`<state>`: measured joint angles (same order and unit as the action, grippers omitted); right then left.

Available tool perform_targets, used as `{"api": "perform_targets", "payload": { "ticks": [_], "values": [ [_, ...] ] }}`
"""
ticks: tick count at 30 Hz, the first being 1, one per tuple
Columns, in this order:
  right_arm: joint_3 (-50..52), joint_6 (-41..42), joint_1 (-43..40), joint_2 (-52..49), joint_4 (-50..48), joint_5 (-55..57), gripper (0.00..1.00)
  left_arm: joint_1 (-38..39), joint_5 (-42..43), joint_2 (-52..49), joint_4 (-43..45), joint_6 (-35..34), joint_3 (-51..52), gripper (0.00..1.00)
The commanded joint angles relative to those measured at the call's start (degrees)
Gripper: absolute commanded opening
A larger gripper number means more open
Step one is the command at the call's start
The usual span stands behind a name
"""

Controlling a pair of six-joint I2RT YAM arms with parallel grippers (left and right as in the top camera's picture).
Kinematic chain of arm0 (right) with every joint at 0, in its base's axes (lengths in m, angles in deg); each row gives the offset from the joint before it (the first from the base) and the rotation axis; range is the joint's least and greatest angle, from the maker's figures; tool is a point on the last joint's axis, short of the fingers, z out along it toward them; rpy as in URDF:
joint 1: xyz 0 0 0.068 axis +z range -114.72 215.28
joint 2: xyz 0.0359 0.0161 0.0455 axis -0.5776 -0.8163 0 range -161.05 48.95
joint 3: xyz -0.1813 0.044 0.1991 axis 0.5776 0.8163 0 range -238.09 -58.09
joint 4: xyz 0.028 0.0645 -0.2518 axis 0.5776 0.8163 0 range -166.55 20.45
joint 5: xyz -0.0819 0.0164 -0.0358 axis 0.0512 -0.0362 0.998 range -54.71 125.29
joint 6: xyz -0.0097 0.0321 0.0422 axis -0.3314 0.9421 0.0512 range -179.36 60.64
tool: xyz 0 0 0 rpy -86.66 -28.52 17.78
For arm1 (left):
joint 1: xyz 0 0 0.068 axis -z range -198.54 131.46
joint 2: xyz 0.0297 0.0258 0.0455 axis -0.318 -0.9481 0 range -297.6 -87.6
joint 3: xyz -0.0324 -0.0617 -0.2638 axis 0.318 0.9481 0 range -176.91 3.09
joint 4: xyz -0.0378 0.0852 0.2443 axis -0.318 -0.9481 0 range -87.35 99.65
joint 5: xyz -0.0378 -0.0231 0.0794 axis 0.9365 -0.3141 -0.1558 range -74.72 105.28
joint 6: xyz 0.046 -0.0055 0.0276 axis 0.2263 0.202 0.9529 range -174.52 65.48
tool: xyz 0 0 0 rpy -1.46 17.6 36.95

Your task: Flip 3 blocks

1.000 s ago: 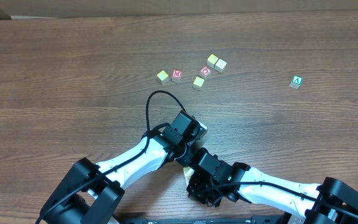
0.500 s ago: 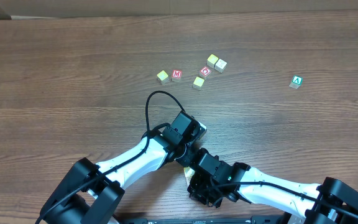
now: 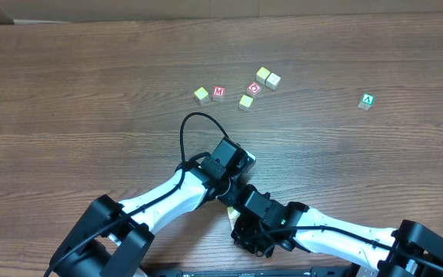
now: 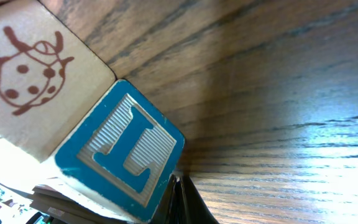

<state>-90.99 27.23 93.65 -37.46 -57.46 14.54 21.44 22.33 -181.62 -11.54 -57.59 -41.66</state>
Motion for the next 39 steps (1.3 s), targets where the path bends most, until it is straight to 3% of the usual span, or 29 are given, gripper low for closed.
{"api": "perform_targets", "payload": {
  "ticks": [1, 21, 27, 34, 39],
  "values": [
    [-0.15, 0.48, 0.57, -0.52, 0.13, 4.15, 0.04, -0.79, 1.31, -1.22, -0.37, -1.03, 1.20, 0.04],
    [-0.15, 0.46, 0.57, -0.50, 0.33, 3.54, 0.04, -1.09, -0.50, -1.25, 2.08, -1.09, 1.20, 0.04],
    [-0.15, 0.46, 0.57, -0.52, 0.37, 3.56, 0.04, -1.27, -5.14, -1.22, 2.93, -1.90, 1.18, 0.04],
    [-0.15, 0.61, 0.57, -0.50, 2.45, 3.48, 0.04, -6.47, -4.70, -1.22, 3.02, -6.21, 1.18, 0.04],
    [-0.15, 8.52, 0.55, -0.50, 8.76, 1.33, 0.04, -10.64, -2.95, -1.22, 1.36, -6.58, 1.18, 0.04]
  ]
}}
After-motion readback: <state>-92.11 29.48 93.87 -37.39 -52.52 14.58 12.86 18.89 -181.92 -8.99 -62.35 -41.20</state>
